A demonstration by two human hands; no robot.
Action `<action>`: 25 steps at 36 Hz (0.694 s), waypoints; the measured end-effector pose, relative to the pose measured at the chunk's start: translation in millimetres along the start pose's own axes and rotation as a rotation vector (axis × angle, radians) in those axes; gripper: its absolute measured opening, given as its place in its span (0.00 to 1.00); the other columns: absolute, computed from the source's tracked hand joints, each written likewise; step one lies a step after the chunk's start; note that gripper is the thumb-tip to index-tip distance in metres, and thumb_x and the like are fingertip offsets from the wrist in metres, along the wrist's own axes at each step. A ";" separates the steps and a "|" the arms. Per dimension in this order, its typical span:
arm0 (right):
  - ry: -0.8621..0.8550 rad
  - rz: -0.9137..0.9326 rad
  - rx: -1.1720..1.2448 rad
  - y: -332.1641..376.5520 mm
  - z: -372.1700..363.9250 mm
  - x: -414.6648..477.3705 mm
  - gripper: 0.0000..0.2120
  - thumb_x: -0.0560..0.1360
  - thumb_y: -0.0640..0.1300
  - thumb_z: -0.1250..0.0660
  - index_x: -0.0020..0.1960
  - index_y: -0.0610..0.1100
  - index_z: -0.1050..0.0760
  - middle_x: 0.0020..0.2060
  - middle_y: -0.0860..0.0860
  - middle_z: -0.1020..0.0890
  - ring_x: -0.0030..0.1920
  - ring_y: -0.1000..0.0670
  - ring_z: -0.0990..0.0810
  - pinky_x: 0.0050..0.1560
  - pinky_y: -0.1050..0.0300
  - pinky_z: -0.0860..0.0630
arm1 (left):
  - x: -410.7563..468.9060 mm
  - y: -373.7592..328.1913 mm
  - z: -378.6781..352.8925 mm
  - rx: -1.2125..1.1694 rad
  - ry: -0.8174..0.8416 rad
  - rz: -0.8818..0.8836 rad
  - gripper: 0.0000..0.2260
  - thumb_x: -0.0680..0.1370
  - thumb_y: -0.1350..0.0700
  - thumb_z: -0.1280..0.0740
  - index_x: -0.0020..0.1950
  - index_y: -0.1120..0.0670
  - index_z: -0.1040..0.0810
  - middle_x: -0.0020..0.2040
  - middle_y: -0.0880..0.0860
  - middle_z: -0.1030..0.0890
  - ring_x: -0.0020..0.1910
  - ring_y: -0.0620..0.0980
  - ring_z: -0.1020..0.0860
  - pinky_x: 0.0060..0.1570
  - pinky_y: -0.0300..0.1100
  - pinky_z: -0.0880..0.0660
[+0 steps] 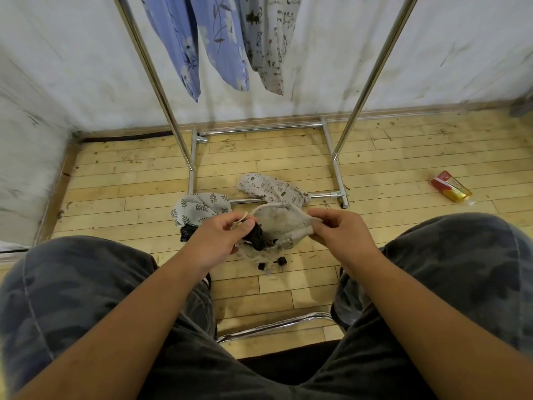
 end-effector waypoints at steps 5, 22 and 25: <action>0.039 -0.045 0.150 1.6 -2.4 -7.3 0.18 0.80 0.29 0.33 0.67 0.42 0.20 0.55 0.44 0.14 0.49 0.48 0.12 0.55 0.54 0.16 | -4.7 -2.3 -3.8 -0.080 -0.019 -0.034 0.08 0.83 0.50 0.32 0.56 0.41 0.14 0.37 0.42 0.20 0.36 0.42 0.23 0.46 0.40 0.21; -0.060 0.249 -0.318 12.4 -13.4 -34.4 0.24 0.79 0.33 0.32 0.65 0.60 0.22 0.51 0.55 0.22 0.48 0.56 0.19 0.33 0.70 0.24 | -36.4 10.9 -49.9 0.145 0.100 -0.138 0.22 0.80 0.51 0.29 0.73 0.36 0.26 0.50 0.43 0.17 0.38 0.38 0.25 0.41 0.35 0.24; -0.022 0.199 -0.268 7.4 -13.7 -34.5 0.24 0.79 0.33 0.32 0.64 0.60 0.22 0.50 0.54 0.21 0.48 0.53 0.18 0.34 0.67 0.22 | -36.3 17.9 -54.3 0.139 0.128 -0.121 0.23 0.80 0.49 0.28 0.73 0.34 0.28 0.49 0.44 0.16 0.40 0.43 0.25 0.40 0.37 0.25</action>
Point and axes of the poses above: each hand's wrist, its own x-axis towards the middle knuckle, its own z-axis out of the back of the hand, y = z × x, the point moved 5 cm from there along x, towards the middle knuckle
